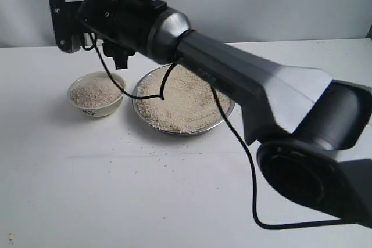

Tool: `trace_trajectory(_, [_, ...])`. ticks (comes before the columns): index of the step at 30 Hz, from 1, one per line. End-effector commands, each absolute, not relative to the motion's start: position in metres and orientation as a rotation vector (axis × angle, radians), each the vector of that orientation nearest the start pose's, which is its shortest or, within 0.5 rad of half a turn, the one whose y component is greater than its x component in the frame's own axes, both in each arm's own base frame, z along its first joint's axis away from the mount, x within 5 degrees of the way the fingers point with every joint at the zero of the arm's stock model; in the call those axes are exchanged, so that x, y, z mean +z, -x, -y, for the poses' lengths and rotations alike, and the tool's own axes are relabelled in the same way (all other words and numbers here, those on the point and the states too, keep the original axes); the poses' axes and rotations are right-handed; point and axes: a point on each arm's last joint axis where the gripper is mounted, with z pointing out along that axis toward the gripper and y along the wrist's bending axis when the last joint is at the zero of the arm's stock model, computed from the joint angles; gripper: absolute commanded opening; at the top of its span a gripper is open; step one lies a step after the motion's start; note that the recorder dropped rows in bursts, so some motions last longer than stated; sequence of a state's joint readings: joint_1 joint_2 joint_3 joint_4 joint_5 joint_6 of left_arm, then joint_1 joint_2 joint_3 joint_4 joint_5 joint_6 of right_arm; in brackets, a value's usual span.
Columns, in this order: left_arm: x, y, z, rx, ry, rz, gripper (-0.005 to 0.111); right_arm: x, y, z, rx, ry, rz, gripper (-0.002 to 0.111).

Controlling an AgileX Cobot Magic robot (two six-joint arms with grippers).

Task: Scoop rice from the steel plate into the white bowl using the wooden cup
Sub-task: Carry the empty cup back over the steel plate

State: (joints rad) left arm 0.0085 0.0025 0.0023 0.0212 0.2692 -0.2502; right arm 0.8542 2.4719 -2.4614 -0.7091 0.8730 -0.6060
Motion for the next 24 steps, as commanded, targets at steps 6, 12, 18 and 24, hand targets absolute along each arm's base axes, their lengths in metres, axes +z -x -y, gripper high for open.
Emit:
trace_trajectory(6, [0.189,-0.055,-0.001,-0.167,0.212,-1.739,0.000,0.262,-0.398,-0.341,-0.534,1.918,-1.796,0.000])
trace_trajectory(12, [0.189,-0.055,-0.001,-0.167,0.212,-1.739,0.000,0.233,-0.395,-0.340,-0.507,2.039,-1.820,0.000])
trace_trajectory(18, [0.189,-0.055,-0.001,-0.167,0.212,-1.739,0.000,0.218,-0.390,-0.349,-0.362,2.039,-1.823,0.000])
trace_trajectory(24, [0.189,-0.055,-0.001,-0.167,0.212,-1.739,0.000,0.199,-0.398,-0.361,-0.323,1.994,-1.759,0.000])
